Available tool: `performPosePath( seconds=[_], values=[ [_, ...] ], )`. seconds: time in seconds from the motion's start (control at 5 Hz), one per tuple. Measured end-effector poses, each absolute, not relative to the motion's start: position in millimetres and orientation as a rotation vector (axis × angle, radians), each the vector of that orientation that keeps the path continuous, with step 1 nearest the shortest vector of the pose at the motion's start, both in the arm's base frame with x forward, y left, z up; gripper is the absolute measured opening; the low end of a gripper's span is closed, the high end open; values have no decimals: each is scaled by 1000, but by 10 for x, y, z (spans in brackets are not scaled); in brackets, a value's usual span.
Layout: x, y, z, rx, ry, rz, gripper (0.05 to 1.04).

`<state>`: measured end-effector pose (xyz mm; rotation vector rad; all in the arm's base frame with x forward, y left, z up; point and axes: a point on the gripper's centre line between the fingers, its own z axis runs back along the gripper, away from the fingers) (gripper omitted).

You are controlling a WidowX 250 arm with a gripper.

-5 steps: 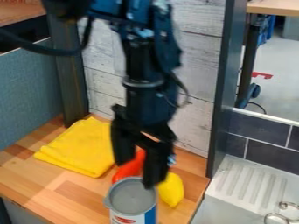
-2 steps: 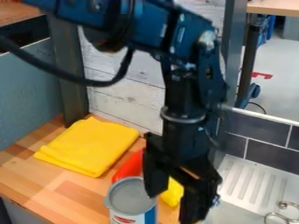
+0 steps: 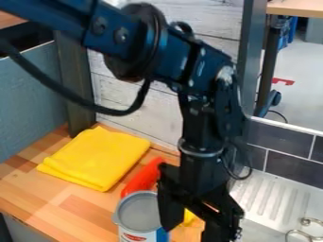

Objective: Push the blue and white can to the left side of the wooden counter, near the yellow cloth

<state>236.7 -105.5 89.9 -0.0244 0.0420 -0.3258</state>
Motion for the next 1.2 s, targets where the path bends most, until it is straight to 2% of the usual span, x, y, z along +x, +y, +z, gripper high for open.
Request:
performPosePath(
  seconds=[0.8,1.2],
  values=[
    [2418,-1051,537,-39,64,-222,1000],
    [2537,-428,503,36,70,-64,1000]
  ],
)
